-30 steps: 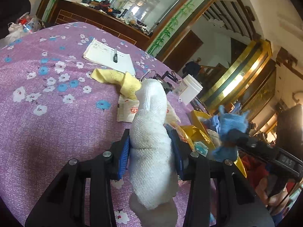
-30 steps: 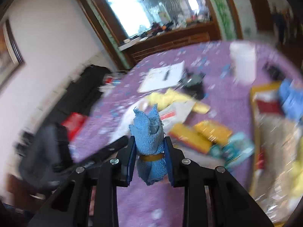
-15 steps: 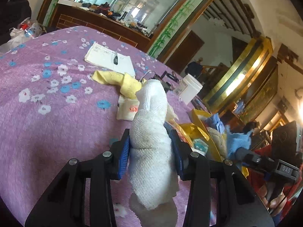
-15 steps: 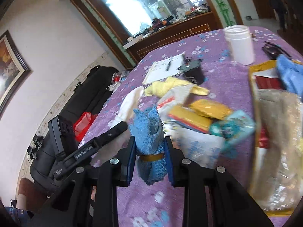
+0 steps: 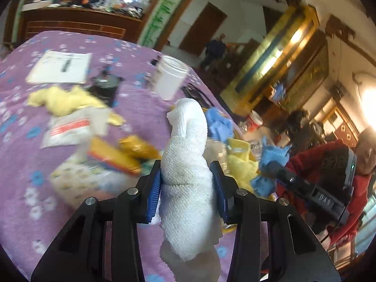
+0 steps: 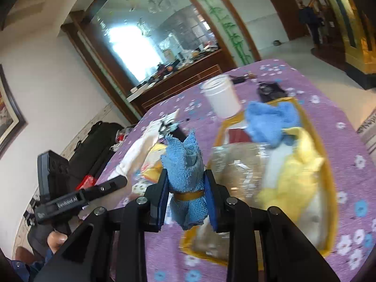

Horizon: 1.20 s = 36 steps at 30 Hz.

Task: Organize soft objects
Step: 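Lower the white towel and blue cloth into the box and open both grippers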

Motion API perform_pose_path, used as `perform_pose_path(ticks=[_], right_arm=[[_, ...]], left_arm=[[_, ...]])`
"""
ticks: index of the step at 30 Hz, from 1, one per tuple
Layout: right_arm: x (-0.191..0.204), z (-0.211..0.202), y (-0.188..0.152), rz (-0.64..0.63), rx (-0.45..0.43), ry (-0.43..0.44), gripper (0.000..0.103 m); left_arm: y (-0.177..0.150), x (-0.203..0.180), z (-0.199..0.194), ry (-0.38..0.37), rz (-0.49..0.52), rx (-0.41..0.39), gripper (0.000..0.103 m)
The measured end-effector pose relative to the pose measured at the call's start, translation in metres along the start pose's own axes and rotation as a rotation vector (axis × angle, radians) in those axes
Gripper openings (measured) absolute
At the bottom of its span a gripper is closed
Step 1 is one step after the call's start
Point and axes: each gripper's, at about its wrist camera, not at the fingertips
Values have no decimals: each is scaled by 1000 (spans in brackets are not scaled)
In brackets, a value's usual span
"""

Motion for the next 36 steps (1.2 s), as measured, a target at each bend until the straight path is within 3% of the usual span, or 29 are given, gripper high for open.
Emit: perform_pose_path(ticks=[6, 11, 17, 27, 30, 33, 35, 36], right_arm=[[-31, 1, 12, 23, 33, -38, 30], [-42, 2, 21, -1, 57, -79, 30], [-55, 14, 41, -13, 91, -125, 30], [-67, 52, 45, -48, 196, -202, 30], [-66, 56, 44, -70, 213, -203, 31], [-64, 58, 42, -91, 216, -211, 31], [-60, 56, 42, -109, 209, -219, 31], [-60, 56, 44, -110, 205, -219, 31]], left_arm=[[34, -25, 63, 5, -25, 67, 40], [54, -16, 119, 10, -181, 129, 40], [64, 0, 165, 96, -309, 143, 40], [64, -1, 204, 122, -324, 154, 40], [62, 9, 208, 76, -362, 180, 40], [66, 7, 201, 32, -363, 190, 47], [68, 3, 195, 19, -357, 187, 60], [70, -1, 190, 18, -344, 179, 61]])
Point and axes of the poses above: each gripper's, at about its wrist camera, not at the fingertips, and z roughly the way its jaws point, x to its left, y to its top, and after that the axes turned 14 degrees about -y, right-handed
